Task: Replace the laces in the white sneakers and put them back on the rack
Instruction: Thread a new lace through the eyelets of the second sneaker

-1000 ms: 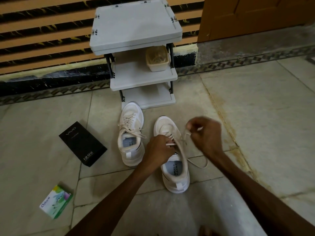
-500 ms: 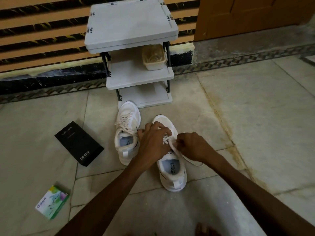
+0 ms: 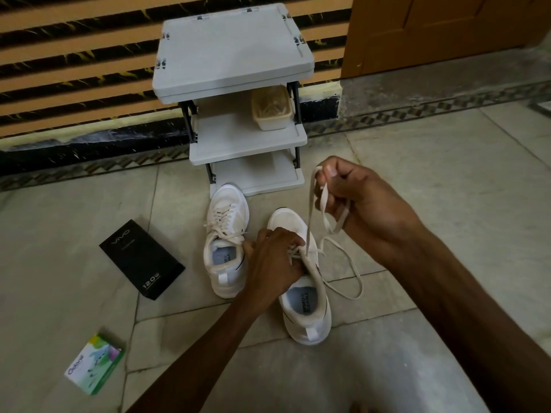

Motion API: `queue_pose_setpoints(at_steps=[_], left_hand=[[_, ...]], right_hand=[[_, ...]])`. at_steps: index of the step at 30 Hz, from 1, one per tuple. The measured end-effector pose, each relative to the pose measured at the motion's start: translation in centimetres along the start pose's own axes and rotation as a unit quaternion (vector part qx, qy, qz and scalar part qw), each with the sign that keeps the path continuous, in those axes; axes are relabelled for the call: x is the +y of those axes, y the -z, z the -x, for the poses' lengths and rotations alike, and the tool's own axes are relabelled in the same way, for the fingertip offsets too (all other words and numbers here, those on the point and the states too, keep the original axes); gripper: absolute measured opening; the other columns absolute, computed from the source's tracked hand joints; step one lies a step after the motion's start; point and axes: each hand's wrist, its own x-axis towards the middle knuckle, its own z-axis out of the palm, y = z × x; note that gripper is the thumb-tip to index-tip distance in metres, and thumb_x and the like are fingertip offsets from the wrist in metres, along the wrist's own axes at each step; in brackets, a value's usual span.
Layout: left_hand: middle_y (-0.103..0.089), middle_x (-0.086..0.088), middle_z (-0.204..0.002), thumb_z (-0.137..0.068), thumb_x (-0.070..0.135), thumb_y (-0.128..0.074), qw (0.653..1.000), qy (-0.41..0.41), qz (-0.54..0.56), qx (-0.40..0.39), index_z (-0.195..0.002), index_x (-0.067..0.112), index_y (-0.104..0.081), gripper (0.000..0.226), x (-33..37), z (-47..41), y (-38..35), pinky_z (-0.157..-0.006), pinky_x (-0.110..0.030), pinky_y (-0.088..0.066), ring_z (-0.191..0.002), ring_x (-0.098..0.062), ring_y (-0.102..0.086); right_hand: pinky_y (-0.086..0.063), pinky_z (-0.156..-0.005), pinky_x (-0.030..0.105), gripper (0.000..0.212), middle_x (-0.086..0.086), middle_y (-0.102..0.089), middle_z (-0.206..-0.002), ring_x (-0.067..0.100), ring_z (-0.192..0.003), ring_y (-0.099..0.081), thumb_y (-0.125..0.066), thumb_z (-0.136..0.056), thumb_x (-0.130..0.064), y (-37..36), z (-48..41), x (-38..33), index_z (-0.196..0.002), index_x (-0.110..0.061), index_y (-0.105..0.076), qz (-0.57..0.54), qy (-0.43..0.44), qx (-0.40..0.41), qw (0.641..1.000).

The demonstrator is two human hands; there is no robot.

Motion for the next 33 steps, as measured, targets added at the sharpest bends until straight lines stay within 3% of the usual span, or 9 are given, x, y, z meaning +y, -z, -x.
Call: queue_pose_setpoints(at_steps=[3,6,11,13,16,21,30,31,33], left_hand=[[-0.058,0.017,-0.111,-0.066,0.048,-0.064,0.999,0.003,0.032,-0.002,-0.102,0.038,-0.061,0.037,0.4,0.2,0.2,-0.089,-0.039,-0.039,-0.109,-0.015,-0.049],[-0.058,0.011,-0.116,-0.07,0.032,-0.074,0.997,0.009,0.079,0.003,-0.105,0.035,-0.065,0.036,0.3,0.2,0.0,-0.092,-0.039,-0.042,-0.109,-0.018,-0.052],[-0.052,0.001,-0.114,-0.073,0.017,-0.073,0.989,0.035,0.141,0.023,-0.106,0.023,-0.064,0.035,0.0,0.8,-0.1,-0.091,-0.036,-0.046,-0.104,-0.021,-0.056],[-0.05,0.001,-0.113,-0.074,0.018,-0.073,0.988,0.055,0.142,0.028,-0.109,0.021,-0.062,0.037,0.0,1.0,0.2,-0.089,-0.031,-0.046,-0.101,-0.018,-0.056],[-0.045,0.005,-0.109,-0.074,0.017,-0.073,0.985,0.071,0.152,0.026,-0.111,0.02,-0.06,0.039,0.0,1.2,0.5,-0.087,-0.025,-0.044,-0.098,-0.014,-0.055],[-0.042,0.009,-0.104,-0.074,0.015,-0.073,0.986,0.073,0.148,0.025,-0.109,0.02,-0.06,0.037,0.5,1.2,0.8,-0.081,-0.018,-0.039,-0.09,-0.009,-0.051],[-0.044,0.008,-0.103,-0.076,0.021,-0.073,0.987,0.073,0.144,0.016,-0.105,0.021,-0.062,0.031,0.1,1.2,0.7,-0.081,-0.019,-0.039,-0.093,-0.011,-0.053],[-0.045,0.008,-0.103,-0.075,0.02,-0.074,0.986,0.072,0.147,0.017,-0.105,0.021,-0.061,0.032,0.0,1.2,0.7,-0.081,-0.02,-0.039,-0.094,-0.011,-0.053],[-0.046,0.007,-0.105,-0.075,0.02,-0.074,0.986,0.069,0.152,0.017,-0.107,0.021,-0.061,0.034,0.0,1.3,0.7,-0.081,-0.02,-0.039,-0.095,-0.011,-0.052]], right_hand=[[-0.037,-0.06,0.021,0.028,-0.001,-0.044,-0.066,0.012,-0.062,-0.038,-0.038,-0.098,-0.004,0.3,0.3,1.0,-0.075,-0.013,-0.051,0.014,-0.014,0.004,1.0],[-0.041,-0.062,0.024,0.031,-0.001,-0.053,-0.065,0.011,-0.061,-0.047,-0.047,-0.099,-0.02,2.4,0.0,2.5,-0.072,-0.019,-0.061,0.22,-0.013,0.108,0.969],[-0.05,-0.067,0.032,0.023,0.005,-0.069,-0.074,0.024,-0.072,-0.065,-0.059,-0.093,-0.028,7.8,-0.7,7.7,-0.078,-0.013,-0.067,0.539,-0.019,0.283,0.793],[-0.052,-0.069,0.035,0.01,0.011,-0.07,-0.087,0.029,-0.079,-0.065,-0.064,-0.089,-0.022,9.5,-0.3,9.6,-0.09,-0.012,-0.067,0.602,-0.055,0.284,0.744],[-0.053,-0.075,0.041,0.029,0.016,-0.066,-0.103,0.035,-0.09,-0.06,-0.071,-0.081,-0.02,10.6,0.9,12.5,-0.108,-0.011,-0.066,0.695,-0.079,0.244,0.672],[-0.055,-0.068,0.031,0.012,0.001,-0.069,-0.082,0.019,-0.075,-0.065,-0.062,-0.085,-0.029,7.8,2.4,15.4,-0.083,-0.02,-0.07,0.673,-0.151,0.093,0.718],[-0.043,-0.071,0.032,0.011,0.007,-0.061,-0.099,0.024,-0.091,-0.058,-0.057,-0.091,-0.025,7.6,2.8,17.9,-0.092,-0.014,-0.055,0.711,-0.134,0.017,0.69],[-0.041,-0.07,0.031,0.006,0.008,-0.061,-0.097,0.025,-0.091,-0.059,-0.057,-0.09,-0.019,7.9,2.7,17.3,-0.091,-0.014,-0.054,0.695,-0.144,0.015,0.704],[-0.041,-0.067,0.027,0.009,0.005,-0.064,-0.086,0.022,-0.084,-0.061,-0.057,-0.088,-0.008,7.9,2.7,14.9,-0.083,-0.015,-0.054,0.585,-0.159,0.039,0.795]])
